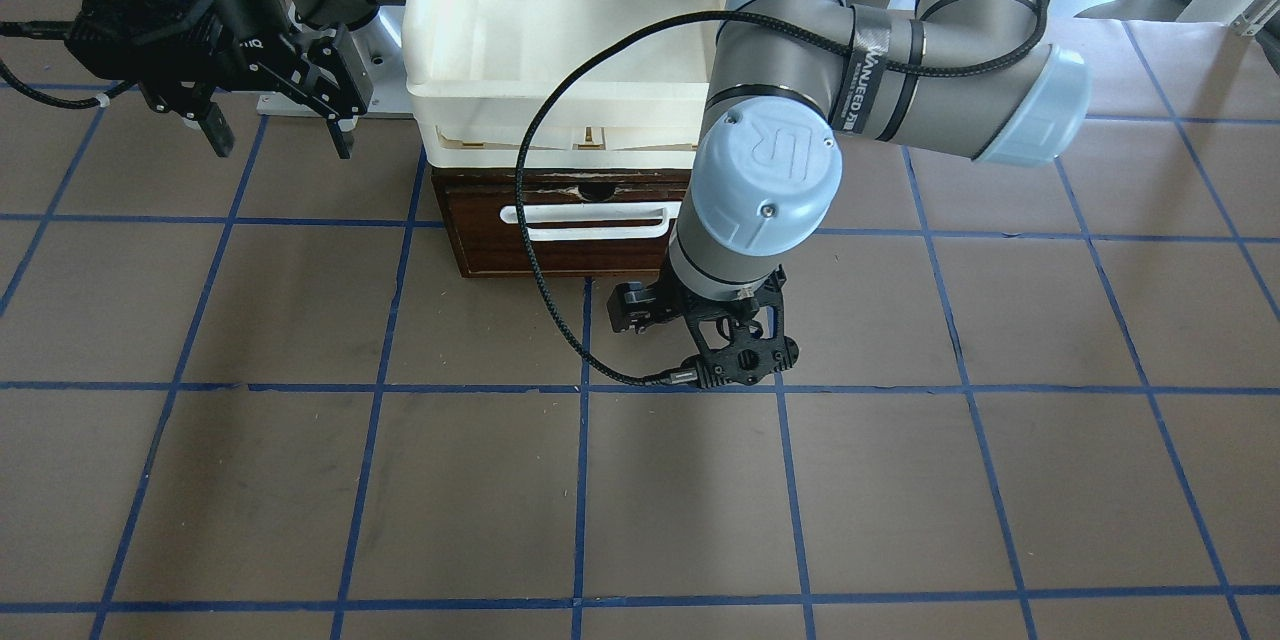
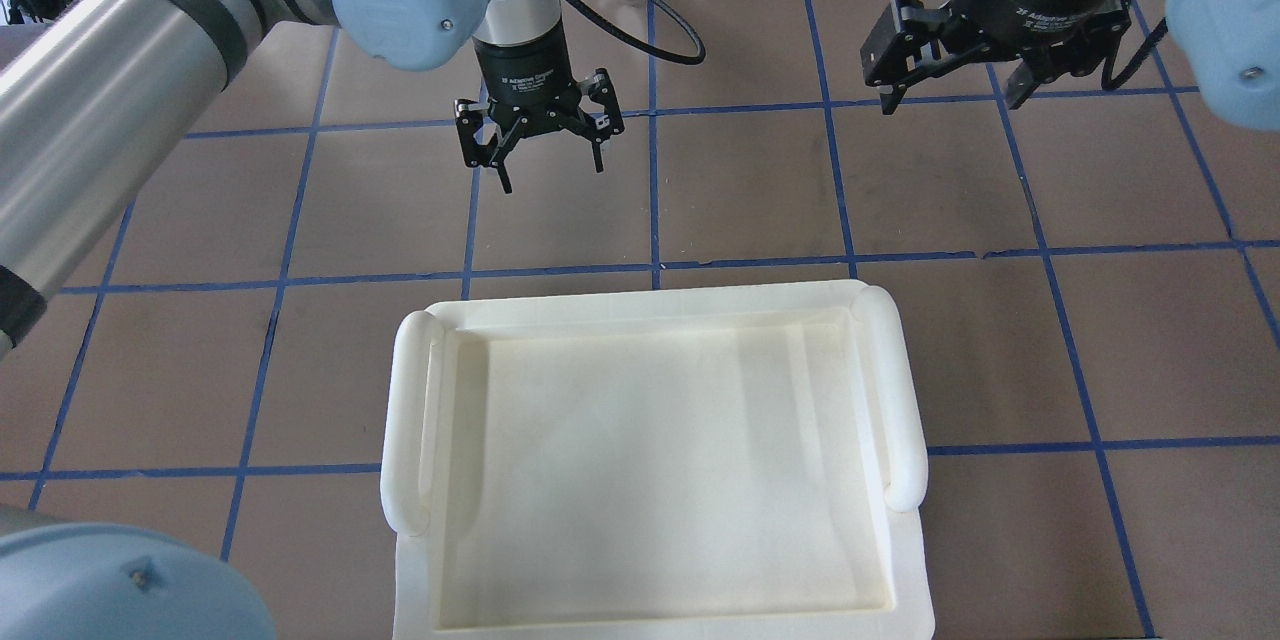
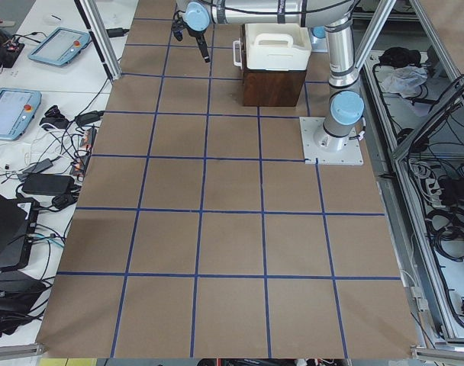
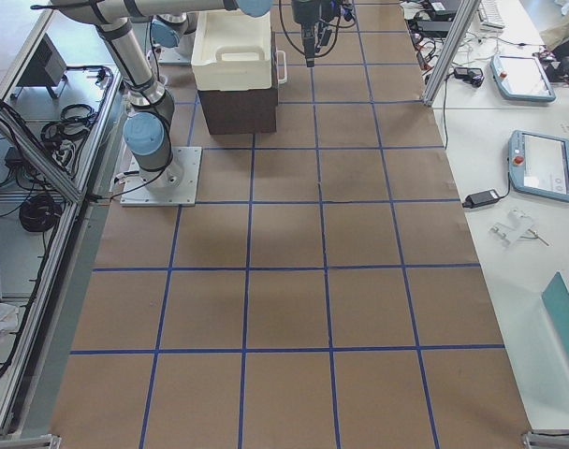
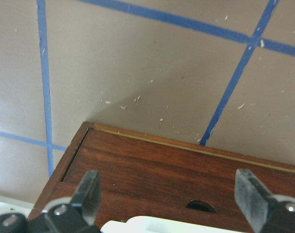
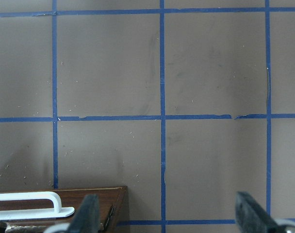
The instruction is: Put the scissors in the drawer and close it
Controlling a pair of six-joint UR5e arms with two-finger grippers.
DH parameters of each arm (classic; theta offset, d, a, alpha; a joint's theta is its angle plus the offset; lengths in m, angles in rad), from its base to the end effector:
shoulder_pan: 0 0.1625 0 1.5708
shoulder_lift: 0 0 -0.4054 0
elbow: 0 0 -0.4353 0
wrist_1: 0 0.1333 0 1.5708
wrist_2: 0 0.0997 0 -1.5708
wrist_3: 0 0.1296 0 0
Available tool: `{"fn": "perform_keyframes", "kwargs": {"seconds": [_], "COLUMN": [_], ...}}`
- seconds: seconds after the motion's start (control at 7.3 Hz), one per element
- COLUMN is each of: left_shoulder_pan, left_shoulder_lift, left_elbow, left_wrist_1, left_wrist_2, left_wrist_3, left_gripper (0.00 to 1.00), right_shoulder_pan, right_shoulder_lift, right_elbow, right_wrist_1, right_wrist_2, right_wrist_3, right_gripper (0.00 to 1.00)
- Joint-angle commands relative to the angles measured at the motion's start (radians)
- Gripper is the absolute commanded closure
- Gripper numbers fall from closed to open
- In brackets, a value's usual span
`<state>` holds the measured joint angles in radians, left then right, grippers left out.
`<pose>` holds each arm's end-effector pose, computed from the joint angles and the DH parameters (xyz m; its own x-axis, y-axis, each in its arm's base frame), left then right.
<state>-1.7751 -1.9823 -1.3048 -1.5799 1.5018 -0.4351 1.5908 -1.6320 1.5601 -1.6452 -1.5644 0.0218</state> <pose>-0.2755 -0.6286 0.3278 -0.9723 -0.2337 -0.0031 -0.2309 0.9583 0.1684 0.1446 -0.5241 0.4847 -1.0000 0.0006 -0.0095 0.0020 0.9893 -0.1456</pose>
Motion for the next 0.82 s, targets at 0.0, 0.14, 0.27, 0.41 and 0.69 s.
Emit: {"fn": "perform_keyframes", "kwargs": {"seconds": [0.0,0.14,0.27,0.41,0.69], "left_shoulder_pan": [0.086,0.158,0.190,0.189,0.218], "left_shoulder_lift": [0.055,0.092,0.126,0.157,0.215], "left_elbow": [0.009,0.010,0.004,-0.008,-0.037], "left_wrist_1": [0.047,0.105,0.110,0.103,0.081], "left_wrist_2": [0.005,0.000,0.009,0.097,0.110], "left_wrist_3": [0.150,0.239,0.336,0.405,0.456], "left_gripper": [0.00,0.00,0.00,0.00,0.00], "right_shoulder_pan": [0.000,0.000,0.000,0.000,0.000], "right_shoulder_lift": [0.000,0.000,0.000,0.000,0.000], "right_elbow": [0.000,0.000,0.000,0.000,0.000], "right_wrist_1": [0.001,0.002,0.002,0.004,0.004], "right_wrist_2": [0.000,0.000,-0.002,0.000,0.000], "right_wrist_3": [0.000,0.000,0.000,0.000,0.000], "right_gripper": [0.00,0.00,0.00,0.00,0.00]}}
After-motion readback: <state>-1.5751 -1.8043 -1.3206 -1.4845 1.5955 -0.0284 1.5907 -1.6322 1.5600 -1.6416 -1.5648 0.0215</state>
